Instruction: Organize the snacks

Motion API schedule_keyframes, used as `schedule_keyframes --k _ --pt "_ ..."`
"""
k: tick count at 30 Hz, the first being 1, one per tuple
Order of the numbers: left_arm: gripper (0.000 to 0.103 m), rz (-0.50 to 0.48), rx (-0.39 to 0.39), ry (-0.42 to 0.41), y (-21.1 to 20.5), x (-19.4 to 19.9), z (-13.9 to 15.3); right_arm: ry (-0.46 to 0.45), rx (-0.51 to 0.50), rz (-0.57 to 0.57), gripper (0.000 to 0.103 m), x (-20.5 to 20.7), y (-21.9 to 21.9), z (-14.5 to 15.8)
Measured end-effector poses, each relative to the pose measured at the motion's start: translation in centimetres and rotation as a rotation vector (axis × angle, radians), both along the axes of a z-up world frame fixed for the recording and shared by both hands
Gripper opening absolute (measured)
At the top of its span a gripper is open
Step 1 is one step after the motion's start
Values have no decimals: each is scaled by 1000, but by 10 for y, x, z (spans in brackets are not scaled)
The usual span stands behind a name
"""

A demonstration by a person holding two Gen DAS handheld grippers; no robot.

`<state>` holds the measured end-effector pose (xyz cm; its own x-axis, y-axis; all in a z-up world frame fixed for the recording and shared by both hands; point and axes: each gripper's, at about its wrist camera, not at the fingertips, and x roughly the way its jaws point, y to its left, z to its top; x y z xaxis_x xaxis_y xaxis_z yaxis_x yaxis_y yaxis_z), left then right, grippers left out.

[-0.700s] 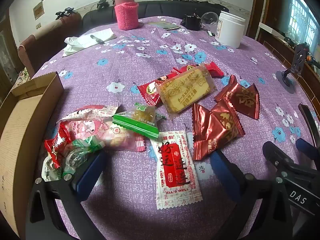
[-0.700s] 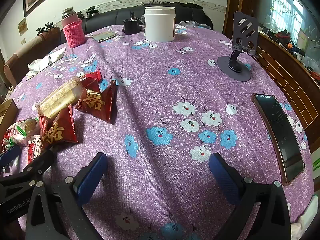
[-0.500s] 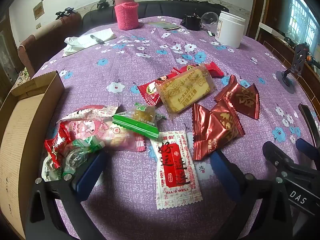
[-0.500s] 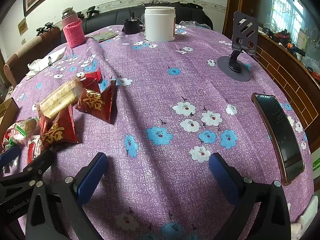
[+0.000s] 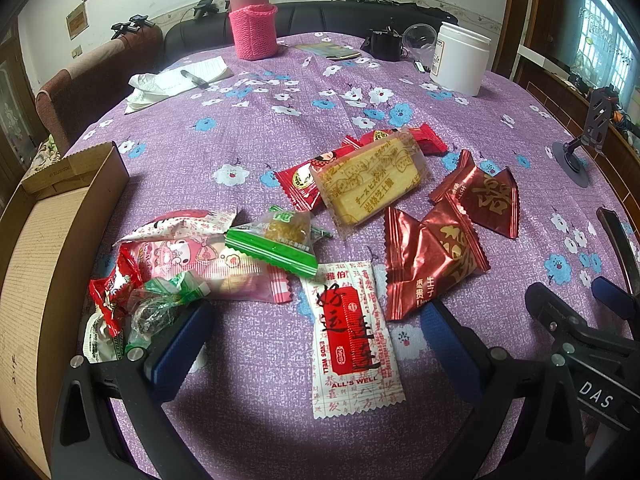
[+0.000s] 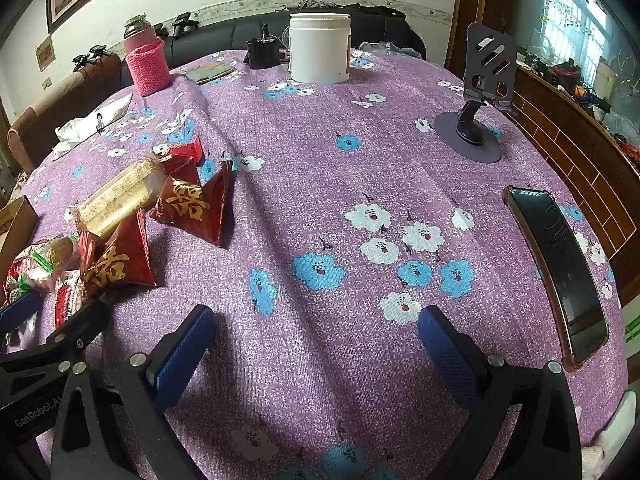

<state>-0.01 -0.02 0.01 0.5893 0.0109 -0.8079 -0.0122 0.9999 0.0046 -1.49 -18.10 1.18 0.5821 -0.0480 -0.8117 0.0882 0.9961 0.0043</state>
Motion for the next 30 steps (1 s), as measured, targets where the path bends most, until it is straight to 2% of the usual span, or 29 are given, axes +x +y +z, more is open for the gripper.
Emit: schedule_keyframes --k 14,17,22,23,25,26,27,30 --pt "103 28 1 14 -1 1 0 16 14 15 102 -1 -1 1" --pt "103 8 -1 61 -1 7 0 37 19 14 102 0 -2 1" --pt "103 -50 -5 94 -3 0 2 41 10 22 102 -1 -2 0" --pt "100 -57 -18 98 -2 -5 3 41 9 21 102 -1 -2 0" --pt "90 -78 -81 87 3 -19 10 39 8 19 102 -1 -2 1" --pt "89 -84 -100 74 5 -26 15 38 8 18 102 -1 -2 1" --pt "88 -87 -113 42 9 -37 23 38 8 17 102 -1 -2 1" --pt "89 -82 -129 -124 27 -73 54 41 7 22 102 0 -2 1"
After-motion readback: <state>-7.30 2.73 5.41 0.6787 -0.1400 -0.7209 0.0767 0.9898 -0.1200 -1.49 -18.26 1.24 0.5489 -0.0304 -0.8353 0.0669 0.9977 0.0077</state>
